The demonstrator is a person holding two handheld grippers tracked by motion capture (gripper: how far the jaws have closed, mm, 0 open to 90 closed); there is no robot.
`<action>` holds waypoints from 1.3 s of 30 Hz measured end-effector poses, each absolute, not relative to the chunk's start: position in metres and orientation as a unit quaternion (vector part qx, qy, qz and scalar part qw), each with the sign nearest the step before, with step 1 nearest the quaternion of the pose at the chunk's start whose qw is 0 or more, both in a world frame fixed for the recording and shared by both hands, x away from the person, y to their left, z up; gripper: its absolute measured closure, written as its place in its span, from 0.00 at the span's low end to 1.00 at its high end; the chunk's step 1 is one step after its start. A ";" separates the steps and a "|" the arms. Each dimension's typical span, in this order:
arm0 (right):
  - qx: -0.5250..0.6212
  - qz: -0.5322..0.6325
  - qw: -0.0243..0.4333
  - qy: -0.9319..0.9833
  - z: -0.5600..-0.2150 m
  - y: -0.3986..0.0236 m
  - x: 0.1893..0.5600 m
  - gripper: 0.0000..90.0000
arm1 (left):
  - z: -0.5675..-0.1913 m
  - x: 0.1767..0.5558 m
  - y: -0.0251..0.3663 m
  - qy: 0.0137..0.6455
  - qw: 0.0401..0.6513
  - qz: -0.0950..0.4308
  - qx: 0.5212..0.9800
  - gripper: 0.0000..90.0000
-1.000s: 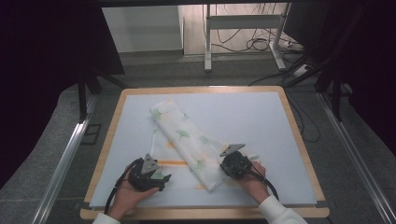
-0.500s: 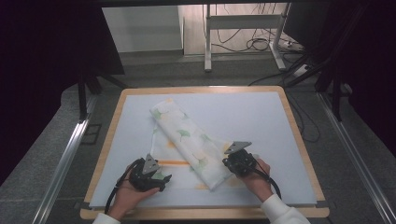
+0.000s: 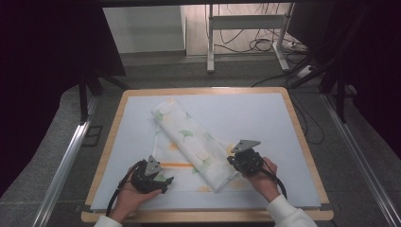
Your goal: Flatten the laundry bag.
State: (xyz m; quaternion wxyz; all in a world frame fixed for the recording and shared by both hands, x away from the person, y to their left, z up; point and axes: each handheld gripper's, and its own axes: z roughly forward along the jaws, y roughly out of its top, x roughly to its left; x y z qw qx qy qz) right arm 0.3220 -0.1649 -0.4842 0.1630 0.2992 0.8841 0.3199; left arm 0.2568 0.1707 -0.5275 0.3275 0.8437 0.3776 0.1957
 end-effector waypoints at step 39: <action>0.336 0.364 0.194 0.847 -0.453 -0.197 0.365 0.99 | -0.528 0.259 0.170 0.377 0.331 0.185 0.845 0.28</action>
